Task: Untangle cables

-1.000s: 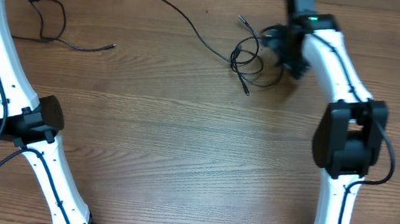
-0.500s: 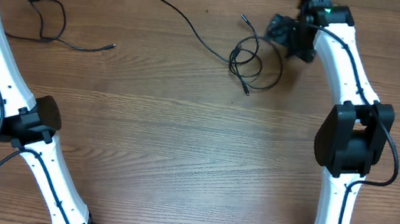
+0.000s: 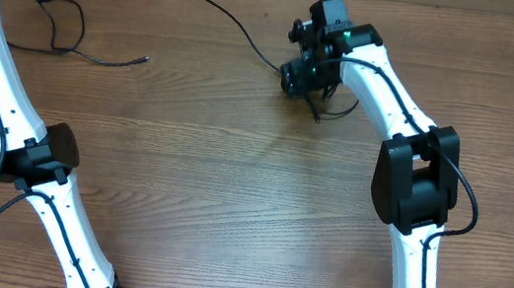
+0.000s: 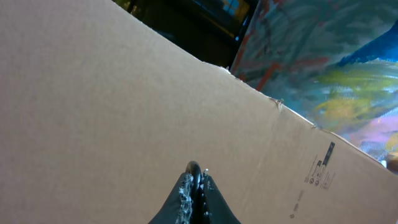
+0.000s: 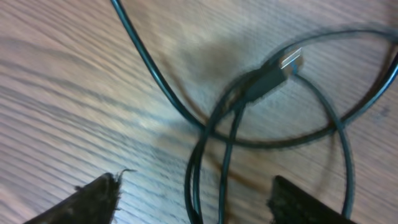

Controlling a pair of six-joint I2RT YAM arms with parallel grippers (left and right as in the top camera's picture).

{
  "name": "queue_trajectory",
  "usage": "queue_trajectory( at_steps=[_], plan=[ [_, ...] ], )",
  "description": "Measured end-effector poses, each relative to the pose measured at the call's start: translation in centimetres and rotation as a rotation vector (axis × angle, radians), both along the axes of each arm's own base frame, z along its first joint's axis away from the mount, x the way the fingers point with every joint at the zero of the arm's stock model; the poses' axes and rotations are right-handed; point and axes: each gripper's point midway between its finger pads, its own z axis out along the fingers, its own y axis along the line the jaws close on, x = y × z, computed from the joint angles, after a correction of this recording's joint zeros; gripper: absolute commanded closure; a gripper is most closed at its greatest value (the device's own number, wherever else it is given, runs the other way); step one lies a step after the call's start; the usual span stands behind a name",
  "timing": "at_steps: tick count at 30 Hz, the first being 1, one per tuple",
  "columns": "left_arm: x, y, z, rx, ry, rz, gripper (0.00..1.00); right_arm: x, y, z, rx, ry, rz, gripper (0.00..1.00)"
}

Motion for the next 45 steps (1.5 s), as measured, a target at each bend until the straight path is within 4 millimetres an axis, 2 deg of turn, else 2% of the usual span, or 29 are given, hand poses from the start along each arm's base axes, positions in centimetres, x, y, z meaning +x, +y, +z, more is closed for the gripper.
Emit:
queue_trajectory(
  at_steps=[3,5,8,11,13,15,20,24,28,34,37,40,45],
  plan=[
    [0.1,0.1,-0.1,-0.003,0.007,0.0,0.96,-1.0,-1.0,-1.5,-0.044,0.036,0.012,0.81],
    [0.1,0.1,-0.2,-0.004,0.01,0.0,0.96,-1.8,-1.9,-2.2,-0.073,0.069,0.006,0.91],
    [0.1,0.1,-0.2,-0.005,0.013,0.0,0.96,-1.7,-3.0,-2.4,-0.085,0.081,-0.038,0.96],
    [0.1,0.1,-0.2,-0.005,0.013,0.001,0.96,-1.0,-5.1,-2.4,-0.081,0.091,-0.11,0.96],
    [0.1,0.1,-0.3,-0.005,0.014,0.0,0.96,-0.4,-8.3,-2.5,-0.079,0.106,-0.206,0.96],
    [0.1,0.1,-0.3,-0.004,0.013,0.001,0.96,0.0,-9.8,-2.5,-0.077,0.111,-0.252,0.96],
    [0.1,0.5,-0.3,0.01,0.012,0.015,0.96,0.9,-18.8,-2.5,-0.043,0.147,-0.544,0.96],
    [-0.1,1.5,-0.3,0.017,0.011,0.036,0.96,0.6,-24.6,-2.5,0.031,0.179,-0.718,0.96],
    [-0.4,3.6,-0.6,0.005,0.023,0.081,0.96,-0.2,-28.2,-2.4,0.08,0.207,-0.82,0.96],
    [-0.6,6.4,-1.1,-0.014,0.049,0.15,0.96,-1.4,-30.3,-2.5,0.105,0.248,-0.884,0.96],
    [-0.6,6.8,-1.2,-0.015,0.05,0.168,0.96,-1.5,-30.9,-2.5,0.118,0.249,-0.901,0.94],
    [-0.6,7.2,-1.1,-0.019,0.044,0.19,0.96,-2.0,-31.8,-2.5,0.122,0.263,-0.923,0.88],
    [-0.6,7.9,-0.9,-0.038,0.036,0.225,0.96,-4.4,-33.1,-2.5,0.145,0.351,-0.975,0.88]
  ],
)
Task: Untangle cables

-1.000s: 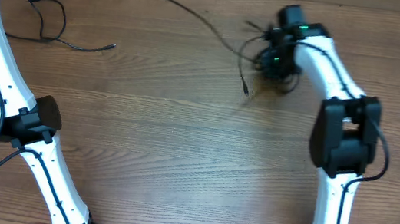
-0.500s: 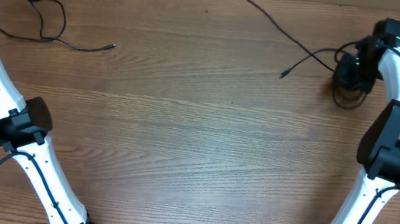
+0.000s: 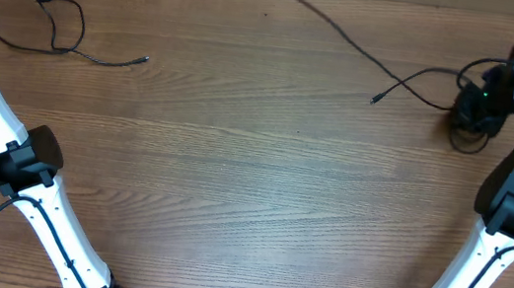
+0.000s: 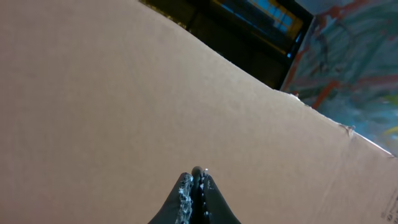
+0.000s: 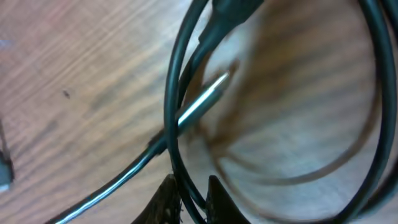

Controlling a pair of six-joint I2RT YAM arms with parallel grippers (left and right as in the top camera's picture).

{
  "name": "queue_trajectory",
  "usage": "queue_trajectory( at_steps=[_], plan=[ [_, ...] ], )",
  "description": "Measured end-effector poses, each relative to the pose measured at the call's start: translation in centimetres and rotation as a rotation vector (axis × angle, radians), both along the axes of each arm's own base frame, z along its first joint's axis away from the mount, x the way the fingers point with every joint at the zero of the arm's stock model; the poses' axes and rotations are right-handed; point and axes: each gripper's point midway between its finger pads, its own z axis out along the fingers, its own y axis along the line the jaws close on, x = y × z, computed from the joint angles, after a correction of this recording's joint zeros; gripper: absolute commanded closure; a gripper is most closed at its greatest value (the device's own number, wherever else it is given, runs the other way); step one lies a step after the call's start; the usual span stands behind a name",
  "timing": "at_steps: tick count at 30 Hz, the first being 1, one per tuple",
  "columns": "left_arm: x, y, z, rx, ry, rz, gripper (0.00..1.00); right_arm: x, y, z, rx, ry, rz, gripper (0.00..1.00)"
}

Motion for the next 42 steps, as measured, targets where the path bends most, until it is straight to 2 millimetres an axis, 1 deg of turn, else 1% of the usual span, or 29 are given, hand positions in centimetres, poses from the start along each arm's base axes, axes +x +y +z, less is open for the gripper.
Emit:
queue_trajectory(
  at_steps=[2,3,6,8,9,11,12,13,14,15,16,18,20,21,22,23,26,28,31,32,33,35,36,38,41,42],
  plan=[
    [0.0,0.2,0.0,-0.004,-0.001,0.008,0.96,-0.4,0.3,0.5,0.049,0.005,-0.005,0.96],
    [0.0,0.2,0.0,-0.006,-0.002,0.011,0.96,-0.1,0.7,1.1,0.088,-0.013,-0.004,0.96],
    [0.0,0.2,0.0,-0.007,-0.003,0.013,0.96,1.7,1.9,3.6,0.191,-0.113,0.025,0.96],
    [0.1,-0.1,0.0,-0.006,-0.002,0.006,0.96,3.4,3.0,6.0,0.262,-0.205,0.052,0.96],
    [0.1,-0.2,0.0,-0.005,-0.002,0.005,0.96,4.1,3.5,7.2,0.29,-0.248,0.064,0.96],
    [0.2,-0.5,0.0,-0.001,-0.002,-0.003,0.96,5.5,3.9,9.6,0.314,-0.327,0.085,0.9],
    [0.3,-0.7,0.0,0.002,0.0,-0.012,0.96,5.9,4.0,10.4,0.319,-0.349,0.086,0.87],
    [0.3,-1.1,0.0,0.006,0.002,-0.024,0.96,6.3,4.0,11.2,0.314,-0.371,0.087,0.79],
    [0.4,-1.4,-0.1,0.011,0.004,-0.035,0.96,6.5,3.9,11.8,0.308,-0.381,0.083,0.67],
    [0.5,-2.0,-0.2,0.018,0.008,-0.054,0.96,6.5,3.9,12.1,0.305,-0.38,0.072,0.51],
    [0.6,-2.6,-0.2,0.025,0.012,-0.075,0.96,6.4,3.9,12.2,0.297,-0.372,0.069,0.44],
    [0.8,-3.8,-0.6,0.033,0.028,-0.115,0.96,6.0,4.0,11.9,0.278,-0.342,0.06,0.37],
    [1.3,-5.1,-1.2,0.037,0.059,-0.155,0.96,5.7,4.4,11.4,0.247,-0.306,0.062,0.23],
    [1.6,-5.9,-1.7,0.041,0.08,-0.174,0.96,5.7,5.0,11.2,0.233,-0.295,0.073,0.19],
    [1.9,-6.6,-2.3,0.042,0.104,-0.191,0.96,5.8,5.6,11.1,0.221,-0.292,0.093,0.1],
    [2.4,-7.6,-3.1,0.046,0.135,-0.209,0.96,5.9,6.3,11.0,0.213,-0.288,0.111,0.0],
    [3.6,-10.9,-5.5,0.069,0.229,-0.264,0.96,6.1,9.5,10.8,0.203,-0.27,0.172,0.0],
    [4.2,-13.4,-7.2,0.098,0.292,-0.302,0.96,6.2,12.3,10.7,0.194,-0.26,0.229,0.0],
    [4.6,-16.8,-10.3,0.158,0.397,-0.354,0.96,6.6,15.8,10.5,0.158,-0.265,0.291,0.0],
    [4.6,-18.1,-11.8,0.202,0.445,-0.371,0.96,7.1,17.3,10.6,0.145,-0.28,0.307,0.0],
    [4.5,-19.0,-12.9,0.229,0.482,-0.388,0.96,7.5,18.5,10.7,0.138,-0.296,0.315,0.0],
    [3.9,-21.0,-16.4,0.314,0.591,-0.427,0.96,8.2,20.1,10.9,0.133,-0.325,0.319,0.0],
    [3.6,-21.7,-17.6,0.347,0.627,-0.445,0.96,8.5,20.5,11.0,0.133,-0.335,0.314,0.0],
    [2.9,-23.0,-21.2,0.426,0.74,-0.469,0.96,9.0,20.8,11.2,0.13,-0.35,0.298,0.0],
    [2.5,-24.0,-25.9,0.503,0.897,-0.463,0.96,9.1,20.1,11.1,0.123,-0.343,0.262,0.0],
    [2.4,-24.3,-27.8,0.524,0.965,-0.457,0.96,9.1,19.7,11.1,0.12,-0.338,0.247,0.0]
  ],
)
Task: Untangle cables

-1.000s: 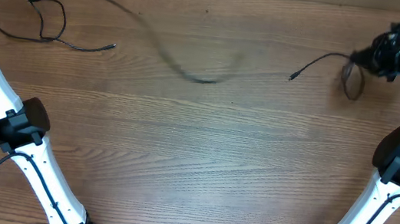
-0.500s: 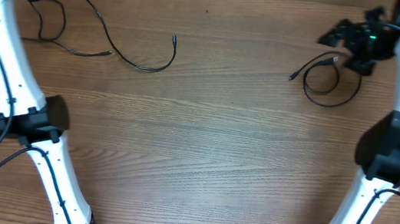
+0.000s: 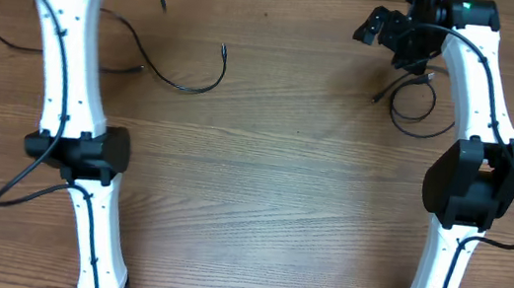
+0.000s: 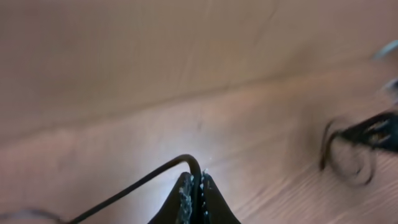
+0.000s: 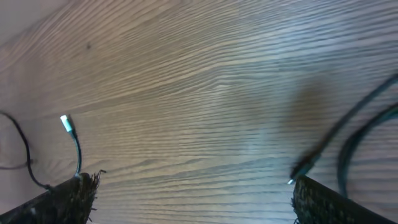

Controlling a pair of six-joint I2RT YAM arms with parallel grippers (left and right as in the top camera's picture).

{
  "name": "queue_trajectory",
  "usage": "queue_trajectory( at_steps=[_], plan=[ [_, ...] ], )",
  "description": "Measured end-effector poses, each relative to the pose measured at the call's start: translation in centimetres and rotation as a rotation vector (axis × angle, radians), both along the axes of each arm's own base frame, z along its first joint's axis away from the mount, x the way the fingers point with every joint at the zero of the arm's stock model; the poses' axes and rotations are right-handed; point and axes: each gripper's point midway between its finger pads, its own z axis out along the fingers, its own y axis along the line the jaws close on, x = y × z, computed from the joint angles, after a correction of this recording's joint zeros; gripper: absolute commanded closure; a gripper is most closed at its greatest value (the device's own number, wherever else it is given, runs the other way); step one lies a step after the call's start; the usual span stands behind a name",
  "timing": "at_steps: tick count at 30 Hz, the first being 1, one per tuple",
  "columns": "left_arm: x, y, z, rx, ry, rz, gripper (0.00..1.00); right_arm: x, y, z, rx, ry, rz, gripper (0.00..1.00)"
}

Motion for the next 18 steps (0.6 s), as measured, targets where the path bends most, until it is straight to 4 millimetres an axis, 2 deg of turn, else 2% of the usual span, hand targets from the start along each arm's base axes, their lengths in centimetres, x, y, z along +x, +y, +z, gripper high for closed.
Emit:
queue_trajectory(
  at_steps=[6,9,13,16,18],
  plan=[
    [-1.8,-2.0,-9.2,0.069,0.319,0.038,0.95,0.0,-0.8,-0.1,-0.006,0.009,-0.025,0.0],
    [-3.2,-2.9,-13.4,0.077,0.49,0.126,0.96,0.0,-0.8,-0.1,-0.006,0.011,-0.025,0.0],
    [-4.6,-2.6,-17.4,0.14,0.633,0.316,0.96,-0.2,-0.8,-0.2,-0.005,0.018,-0.027,0.0],
    [-5.5,-2.1,-19.4,0.173,0.7,0.455,0.96,-0.2,-0.8,-0.2,-0.006,0.021,-0.028,0.0],
    [-6.1,-1.4,-20.7,0.164,0.748,0.576,0.89,-0.3,-0.8,-0.2,-0.005,0.022,-0.028,0.0]
  ],
)
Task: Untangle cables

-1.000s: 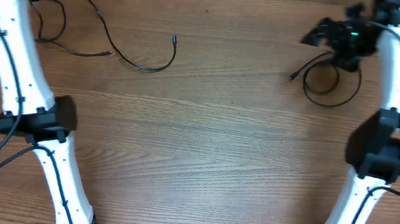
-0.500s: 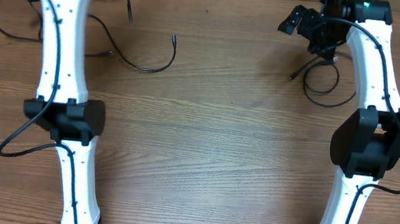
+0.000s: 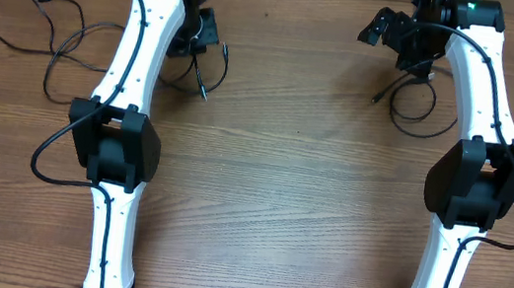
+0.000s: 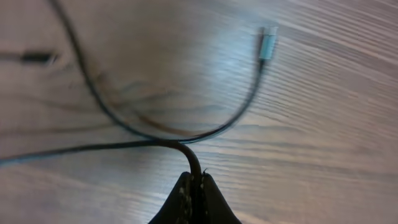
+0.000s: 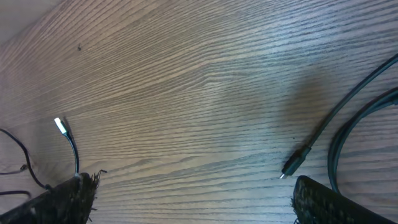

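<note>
My left gripper point(image 3: 199, 35) is shut on a thin black cable point(image 4: 124, 147) at the table's far left; in the left wrist view the left gripper point(image 4: 196, 176) pinches the strand, and a silver-tipped plug point(image 4: 267, 41) lies beyond it. This cable's free end point(image 3: 202, 91) points toward the middle. A second black cable point(image 3: 411, 110) lies looped at the far right, its plug point(image 5: 296, 163) near my right finger. My right gripper point(image 3: 390, 28) hovers open above it; in the right wrist view the right gripper point(image 5: 196, 180) holds nothing.
A third thin cable point(image 3: 26, 12) lies looped at the far left corner of the wooden table point(image 3: 271, 186). Both white arms stretch from the near edge to the far side, the left arm point(image 3: 124, 97) and the right arm point(image 3: 476, 143).
My left gripper, still shut on its cable, has come nearer and lower over the table, and the cable's free end has shifted toward me. The right gripper has barely moved.
First my right gripper was open over tangled cables at the far middle, with the left gripper shut off to the left. Then the right was shut on a cable at the far right. Later it stood open above the dropped loop, while the left held the other cable at far left.
</note>
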Controlling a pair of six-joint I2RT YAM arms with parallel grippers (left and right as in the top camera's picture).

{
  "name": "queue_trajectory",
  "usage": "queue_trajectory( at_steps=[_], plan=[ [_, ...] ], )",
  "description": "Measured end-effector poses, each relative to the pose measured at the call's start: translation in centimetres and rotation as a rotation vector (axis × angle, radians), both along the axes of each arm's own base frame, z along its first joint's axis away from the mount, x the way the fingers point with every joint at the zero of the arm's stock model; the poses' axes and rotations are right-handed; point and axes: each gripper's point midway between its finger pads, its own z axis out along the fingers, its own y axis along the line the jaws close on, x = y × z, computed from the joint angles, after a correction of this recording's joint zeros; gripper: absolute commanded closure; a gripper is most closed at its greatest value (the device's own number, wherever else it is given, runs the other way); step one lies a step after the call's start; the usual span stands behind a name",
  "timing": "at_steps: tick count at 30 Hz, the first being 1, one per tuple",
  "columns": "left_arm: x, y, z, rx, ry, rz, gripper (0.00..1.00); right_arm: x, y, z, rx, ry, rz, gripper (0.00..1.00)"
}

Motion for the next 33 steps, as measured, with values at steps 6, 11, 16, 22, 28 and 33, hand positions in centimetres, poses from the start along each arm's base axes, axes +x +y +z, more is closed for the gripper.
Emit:
queue_trajectory(
  at_steps=[6,11,16,22,28,33],
  plan=[
    [0.1,1.1,-1.6,0.008,0.011,0.233,0.16,-0.2,0.0,-0.1,-0.001,0.009,0.001,0.0],
    [1.6,1.1,-1.4,-0.014,-0.052,0.298,0.0,-0.2,0.0,-0.1,-0.005,0.004,0.011,0.0],
    [1.2,1.1,-1.4,-0.011,-0.037,0.3,0.01,-0.2,-0.1,-0.1,-0.011,0.002,0.015,0.0],
    [-1.2,1.4,-2.4,-0.019,0.064,0.497,0.01,-0.2,-0.1,-0.1,-0.011,0.002,0.016,0.0],
    [-0.7,1.8,-5.5,-0.057,0.06,0.719,0.0,-0.3,-0.1,-0.1,-0.017,-0.001,0.032,0.0],
    [-1.5,3.3,-8.3,-0.054,0.095,0.806,0.0,-0.7,-0.1,-0.3,-0.032,0.003,0.073,0.0]
  ],
)
